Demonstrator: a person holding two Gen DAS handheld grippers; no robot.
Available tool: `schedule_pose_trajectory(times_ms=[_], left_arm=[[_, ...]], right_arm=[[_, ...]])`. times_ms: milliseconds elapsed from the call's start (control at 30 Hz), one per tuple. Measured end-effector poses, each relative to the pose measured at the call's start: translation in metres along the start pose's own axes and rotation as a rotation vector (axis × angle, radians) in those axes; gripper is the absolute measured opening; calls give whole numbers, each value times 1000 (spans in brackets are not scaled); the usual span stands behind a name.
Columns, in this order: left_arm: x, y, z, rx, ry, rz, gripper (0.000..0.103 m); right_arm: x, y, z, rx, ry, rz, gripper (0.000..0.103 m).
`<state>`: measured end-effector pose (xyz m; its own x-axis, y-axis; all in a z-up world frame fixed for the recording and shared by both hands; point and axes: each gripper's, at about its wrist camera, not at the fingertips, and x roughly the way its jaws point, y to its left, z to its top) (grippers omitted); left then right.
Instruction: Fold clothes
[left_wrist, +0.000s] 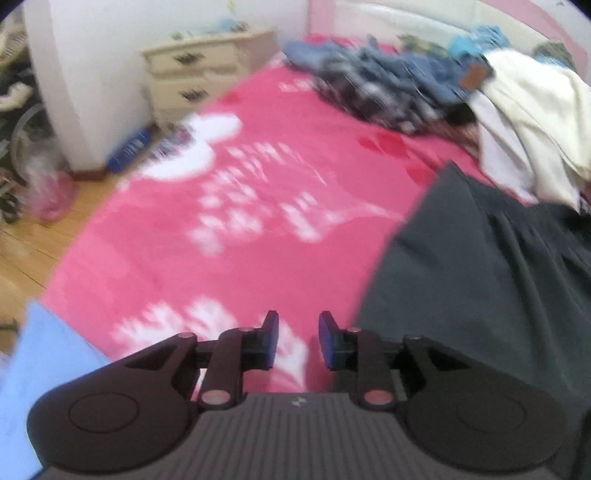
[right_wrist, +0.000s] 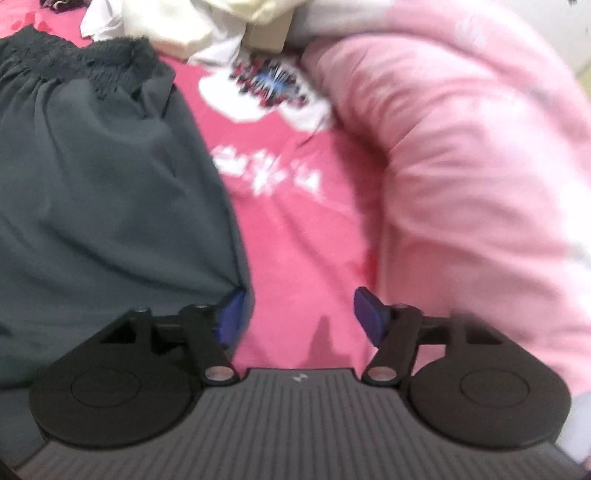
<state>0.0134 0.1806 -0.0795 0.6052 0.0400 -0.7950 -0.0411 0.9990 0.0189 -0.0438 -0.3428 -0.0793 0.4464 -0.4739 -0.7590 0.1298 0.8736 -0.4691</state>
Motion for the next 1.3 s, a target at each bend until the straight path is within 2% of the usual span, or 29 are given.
schedule_pose_trajectory(times_ms=[100,133,233,333,367,433,500,633,700,800,833,867,967,1100,1300], left_arm=[[0,-4,20,36,-57,11,26],[-1,-8,25,57,-68,13,29],[0,-17,34,95,-70,17,40],[7,-15,33,74,-40,15,41],[10,-14,33,60,-38,-4,41],[15,-13,32,36,-38,-42,41],[20,-19,35,29,-52,-90,45],[36,-49,51,24,-76,-204,48],[48,-69,60,29,-87,-260,50],[69,-97,72,27,-88,-307,49],[75,-106,76,24,-86,-318,49],[81,-112,79,24,-87,-326,49],[94,-129,85,42,-92,-326,48],[110,-143,88,91,-95,-314,47],[133,-153,88,157,-97,-295,47]], right_arm=[[-17,-3,11,-65,-63,-50,75],[-18,-3,12,-96,-75,-68,81],[-13,-1,12,-224,-33,-55,85],[0,-13,1,-263,132,108,86],[1,-21,-2,-247,160,148,86],[-8,-41,-2,-175,142,229,86],[-30,-59,5,-97,27,310,86],[-66,-67,35,44,-248,549,86],[-65,-45,63,65,-322,647,86],[-49,17,108,-55,-393,732,82],[-39,41,122,-108,-398,745,76],[-30,64,135,-161,-402,758,65],[4,108,163,-258,-339,740,47],[44,151,194,-355,-259,737,45],[59,166,203,-445,-232,773,45]])
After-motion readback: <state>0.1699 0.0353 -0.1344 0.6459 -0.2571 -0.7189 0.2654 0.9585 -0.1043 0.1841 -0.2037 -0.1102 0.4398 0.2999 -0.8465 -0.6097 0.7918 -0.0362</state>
